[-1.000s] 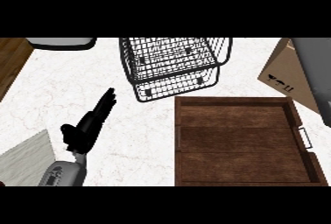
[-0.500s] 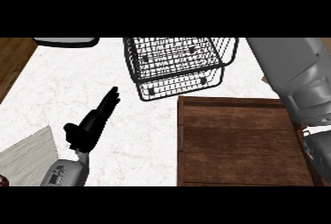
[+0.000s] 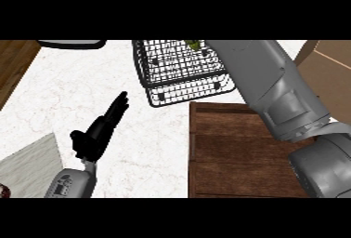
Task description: Pick the squash from the tray and place it in the tiered basket
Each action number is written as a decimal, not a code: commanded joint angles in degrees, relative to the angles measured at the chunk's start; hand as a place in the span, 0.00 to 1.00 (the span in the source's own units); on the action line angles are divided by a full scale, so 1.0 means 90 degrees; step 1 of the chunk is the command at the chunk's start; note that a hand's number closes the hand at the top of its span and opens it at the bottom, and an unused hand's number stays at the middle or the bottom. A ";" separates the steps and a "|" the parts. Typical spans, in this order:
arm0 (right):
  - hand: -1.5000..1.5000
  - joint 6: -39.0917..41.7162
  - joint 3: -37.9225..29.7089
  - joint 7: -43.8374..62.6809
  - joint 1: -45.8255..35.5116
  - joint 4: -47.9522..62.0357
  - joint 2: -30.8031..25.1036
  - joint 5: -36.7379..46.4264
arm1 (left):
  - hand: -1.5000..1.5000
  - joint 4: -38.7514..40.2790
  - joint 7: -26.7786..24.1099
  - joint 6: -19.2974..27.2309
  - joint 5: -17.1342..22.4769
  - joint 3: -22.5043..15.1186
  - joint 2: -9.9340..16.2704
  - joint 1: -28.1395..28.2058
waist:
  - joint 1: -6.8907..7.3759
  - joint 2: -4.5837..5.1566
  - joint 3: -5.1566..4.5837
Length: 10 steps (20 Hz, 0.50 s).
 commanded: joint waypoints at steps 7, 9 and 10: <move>1.00 0.0591 -0.1068 0.1342 -0.0392 0.0717 0.0213 -0.1017 | 0.50 -0.0031 0.0138 0.0050 0.0019 0.0057 -0.0077 -0.0085 | -0.0034 -0.0030 0.0001; 0.00 0.0608 -0.1146 0.1505 -0.0255 0.0834 0.0309 -0.1101 | 0.50 0.0124 0.0015 0.0029 -0.0029 0.0010 -0.0121 -0.0052 | -0.0061 -0.0017 -0.0001; 0.00 0.0871 -0.1270 0.1640 -0.0291 0.0876 0.0172 -0.1234 | 0.50 0.0036 -0.0049 -0.0042 -0.0032 0.0044 0.0011 0.0066 | -0.0037 -0.0021 0.0000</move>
